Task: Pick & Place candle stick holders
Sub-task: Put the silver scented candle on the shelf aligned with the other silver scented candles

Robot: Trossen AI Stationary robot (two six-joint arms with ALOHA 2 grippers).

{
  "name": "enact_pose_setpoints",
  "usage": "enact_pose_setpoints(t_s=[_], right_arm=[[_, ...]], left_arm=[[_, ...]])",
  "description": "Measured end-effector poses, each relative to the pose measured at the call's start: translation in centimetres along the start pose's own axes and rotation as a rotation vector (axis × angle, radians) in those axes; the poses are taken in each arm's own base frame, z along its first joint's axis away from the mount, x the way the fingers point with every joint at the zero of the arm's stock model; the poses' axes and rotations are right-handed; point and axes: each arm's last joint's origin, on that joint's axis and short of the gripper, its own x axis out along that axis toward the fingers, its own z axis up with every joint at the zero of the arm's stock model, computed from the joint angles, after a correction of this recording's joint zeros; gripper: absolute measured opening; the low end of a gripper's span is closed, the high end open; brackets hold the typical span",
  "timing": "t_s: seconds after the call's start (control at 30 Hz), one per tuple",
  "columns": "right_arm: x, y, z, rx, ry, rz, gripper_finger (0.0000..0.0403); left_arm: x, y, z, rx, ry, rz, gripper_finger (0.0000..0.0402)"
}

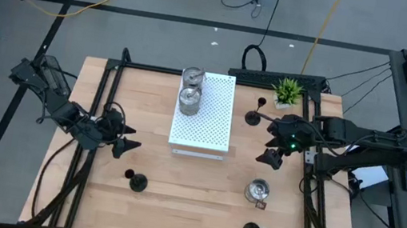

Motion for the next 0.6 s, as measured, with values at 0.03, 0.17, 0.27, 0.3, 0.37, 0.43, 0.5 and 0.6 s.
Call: enact_pose_setpoints(t_s=[0.03, 0.17, 0.27, 0.3, 0.37, 0.43, 0.5, 0.6], right_arm=[[0.0, 0.1, 0.1, 0.005, -0.007, 0.005, 0.0396], [0.0, 0.2, 0.3, 0.019, -0.025, 0.024, 0.0395], [0.0, 0.3, 0.1, -0.005, -0.022, 0.021, 0.0394], [0.0, 0.3, 0.0, -0.012, -0.020, 0.013, 0.0394], [0.1, 0.4, -0.2, -0.028, -0.015, -0.011, 0.0394], [0.1, 0.6, -0.7, -0.049, -0.011, -0.036, 0.0394], [0.2, 1.1, -1.1, -0.073, -0.019, -0.051, 0.0394], [0.3, 1.9, -1.9, -0.107, -0.021, -0.057, 0.0394]], left_arm=[[0.0, 0.0, 0.0, 0.004, 0.000, 0.000, 0.0351], [0.0, 0.0, 0.0, 0.009, 0.000, 0.000, 0.0351], [0.0, 0.0, 0.0, -0.002, 0.000, 0.000, 0.0351], [0.0, 0.0, 0.0, -0.002, 0.000, 0.000, 0.0351], [0.0, 0.0, 0.0, 0.003, 0.000, 0.000, 0.0351], [0.0, 0.0, 0.0, 0.006, 0.001, -0.001, 0.0351], [0.0, 0.0, 0.0, 0.006, 0.001, 0.000, 0.0351], [0.0, 0.0, 0.0, 0.009, 0.001, 0.000, 0.0351]])
